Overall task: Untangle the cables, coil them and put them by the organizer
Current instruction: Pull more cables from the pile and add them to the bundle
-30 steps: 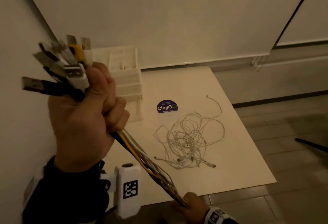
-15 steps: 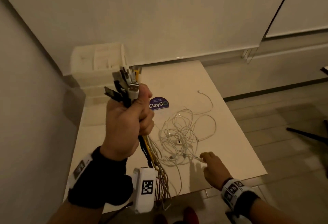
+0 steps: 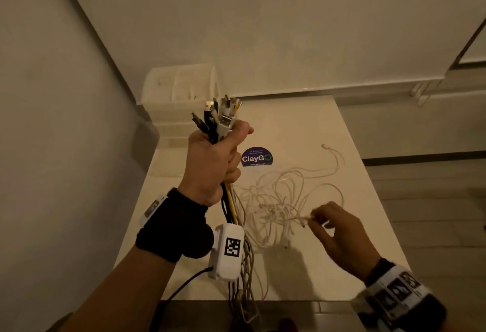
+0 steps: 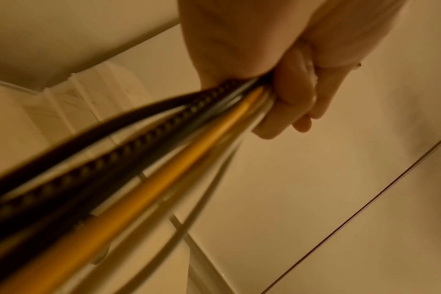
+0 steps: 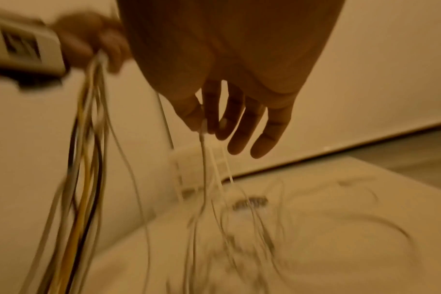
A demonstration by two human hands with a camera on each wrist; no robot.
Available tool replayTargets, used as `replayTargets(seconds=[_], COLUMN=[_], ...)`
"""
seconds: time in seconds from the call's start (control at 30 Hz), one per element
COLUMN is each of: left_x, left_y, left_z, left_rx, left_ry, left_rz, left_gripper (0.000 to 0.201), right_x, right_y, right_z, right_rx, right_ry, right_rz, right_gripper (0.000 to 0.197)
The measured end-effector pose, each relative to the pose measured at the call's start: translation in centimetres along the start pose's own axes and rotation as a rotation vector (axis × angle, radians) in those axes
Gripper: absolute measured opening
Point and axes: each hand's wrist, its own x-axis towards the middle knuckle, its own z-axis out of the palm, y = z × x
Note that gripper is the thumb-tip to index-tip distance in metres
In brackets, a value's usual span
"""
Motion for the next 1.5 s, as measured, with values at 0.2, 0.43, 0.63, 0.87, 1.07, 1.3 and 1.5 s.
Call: replayTargets(seconds=[0.2,0.43,0.63,0.87,1.07,1.3,1.5], left_x=[0.3,1.9,3.2,3.8,5.2,3.7,2.9], left_y=[-2.7,-2.7,-2.7,-2.0,0.0,3.4,5.7], left_z=[1.7,0.8,-0.7,-0.9,-2.9,-4.5,-6.4], left_rx=[0.04,-0.062,-0.092,0.004,0.045,-0.17,-0.112], left_ry=[-0.04,-0.027,0.013,0.082,0.231,0.179,0.233], left_rz=[-0.06,-0.063,0.01,0.084,0.255,0.302,0.385], left_gripper=[0.021,0.028,0.034,0.024,0.019,0.029,0.03], right_x=[10.6,14.1,13.4,13.2,10.6,8.5,7.8], right_y=[-7.8,-13.5,-15.3,-14.7,-10.3,-6.2,-3.1], right_z=[-4.2,-4.0,0.3,0.5,3.7,6.2,6.7], right_rx=[0.812,0.821,0.976,0.814,0.583,0.42,0.338], right_ry=[0.154,0.04,0.21,0.173,-0.104,-0.164,-0.093], right_rz=[0.312,0.076,0.222,0.087,0.035,0.115,0.218], right_gripper=[0.015,0.006,0.012,0.025,0.013,0.028,0.055])
